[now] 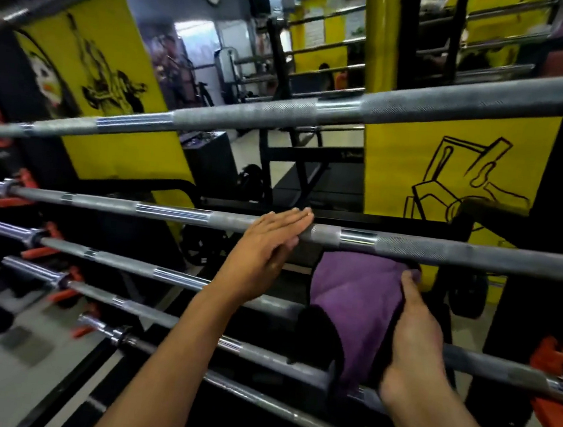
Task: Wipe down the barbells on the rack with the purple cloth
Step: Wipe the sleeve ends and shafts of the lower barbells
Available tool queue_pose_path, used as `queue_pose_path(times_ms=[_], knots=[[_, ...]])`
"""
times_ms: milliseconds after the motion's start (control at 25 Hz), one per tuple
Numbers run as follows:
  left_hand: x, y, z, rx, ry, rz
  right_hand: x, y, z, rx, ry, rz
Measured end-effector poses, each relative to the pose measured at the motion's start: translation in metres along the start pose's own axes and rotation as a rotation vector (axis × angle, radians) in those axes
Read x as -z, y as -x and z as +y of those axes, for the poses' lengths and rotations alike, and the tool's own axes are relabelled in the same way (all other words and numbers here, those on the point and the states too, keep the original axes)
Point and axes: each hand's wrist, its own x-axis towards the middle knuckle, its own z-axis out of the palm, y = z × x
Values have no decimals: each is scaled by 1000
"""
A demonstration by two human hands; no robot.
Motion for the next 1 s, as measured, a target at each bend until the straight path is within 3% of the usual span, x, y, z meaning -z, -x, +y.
queue_pose_path(times_ms=[120, 200, 280, 320, 400, 440, 520, 600, 760, 1000], knots=[[16, 2, 0, 64, 71, -45, -5, 24, -2, 260, 233, -116], [32, 5, -16, 207, 42, 102, -19, 39, -22, 758, 507, -354], [53, 13, -52, 416, -19, 277, -35, 35, -42, 1404, 871, -620], [65, 16, -74, 513, -47, 320, -43, 20, -46, 1674, 1055, -675], [88, 28, -122, 691, -128, 300, -58, -21, -42, 1937, 1424, -599], [97, 35, -145, 768, -171, 262, -62, -42, -32, 1936, 1656, -513], [105, 48, -182, 856, -217, 170, -62, -73, -8, 1754, 2084, -412], [98, 56, -198, 843, -222, 148, -61, -87, 4, 1652, 2262, -340], [81, 56, -203, 875, -159, 302, -95, -80, 9, 1711, 2287, -247], [78, 61, -208, 825, -157, 358, -183, -88, 90, 1587, 2272, -421]])
